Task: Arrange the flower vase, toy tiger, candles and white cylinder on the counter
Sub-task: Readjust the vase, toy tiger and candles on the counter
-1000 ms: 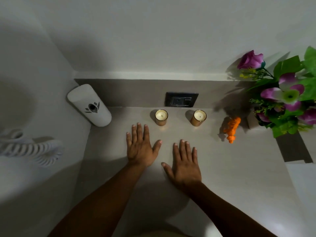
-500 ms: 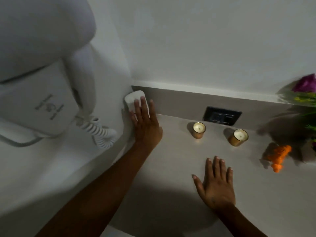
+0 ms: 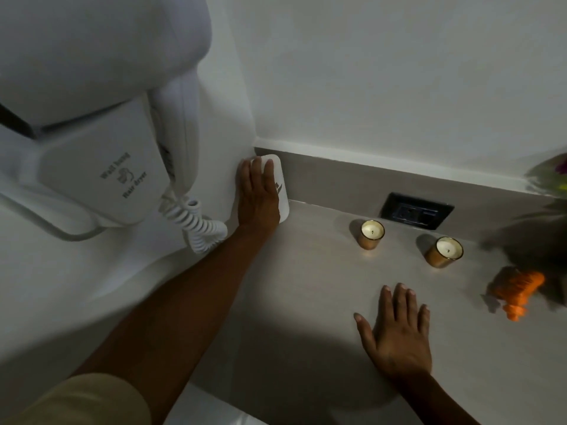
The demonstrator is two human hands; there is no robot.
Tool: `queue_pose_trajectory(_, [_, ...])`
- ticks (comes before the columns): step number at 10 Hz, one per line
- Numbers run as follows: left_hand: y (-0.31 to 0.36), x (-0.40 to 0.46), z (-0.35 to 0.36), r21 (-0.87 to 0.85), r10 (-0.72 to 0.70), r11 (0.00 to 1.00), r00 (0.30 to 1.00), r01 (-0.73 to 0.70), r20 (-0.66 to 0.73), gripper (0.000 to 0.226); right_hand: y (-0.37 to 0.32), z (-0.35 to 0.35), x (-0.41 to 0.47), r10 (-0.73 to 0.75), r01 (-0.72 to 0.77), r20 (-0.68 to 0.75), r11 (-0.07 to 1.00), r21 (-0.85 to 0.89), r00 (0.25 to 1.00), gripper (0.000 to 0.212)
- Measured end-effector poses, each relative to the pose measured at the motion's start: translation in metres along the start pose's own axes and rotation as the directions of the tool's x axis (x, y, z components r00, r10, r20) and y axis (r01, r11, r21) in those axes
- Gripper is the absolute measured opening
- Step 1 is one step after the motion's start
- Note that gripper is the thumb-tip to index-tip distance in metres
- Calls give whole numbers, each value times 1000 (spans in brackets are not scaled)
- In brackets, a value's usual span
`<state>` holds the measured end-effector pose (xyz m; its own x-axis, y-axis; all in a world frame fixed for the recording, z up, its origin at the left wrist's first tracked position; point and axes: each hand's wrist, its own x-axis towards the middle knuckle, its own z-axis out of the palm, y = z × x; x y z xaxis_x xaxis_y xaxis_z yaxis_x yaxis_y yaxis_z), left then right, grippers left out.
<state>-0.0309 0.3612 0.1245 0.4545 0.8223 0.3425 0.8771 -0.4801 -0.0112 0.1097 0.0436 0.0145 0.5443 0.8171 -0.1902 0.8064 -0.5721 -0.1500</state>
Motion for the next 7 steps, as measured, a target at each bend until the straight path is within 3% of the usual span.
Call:
queue_pose_trajectory(3, [-2, 2, 6, 25, 14, 1000, 998, -13, -58, 83, -1, -1, -1, -8, 8, 2, 1000, 5, 1000, 94])
queue_pose_trajectory(5, [-2, 1, 5, 33, -4, 999, 1000, 5, -19, 92, 0, -3, -1, -9, 9, 30, 1000, -7, 1000, 93])
queue_pose_trajectory(6, [-6, -2, 1, 16, -5, 1000, 999, 5, 44, 118, 1, -6, -3, -15, 11, 72, 998, 59, 997, 96])
queue_pose_trajectory(7, [8, -7, -9, -8, 11, 1000, 1000, -11, 27, 126, 10, -27, 2, -6, -14, 90, 976, 219, 996, 107])
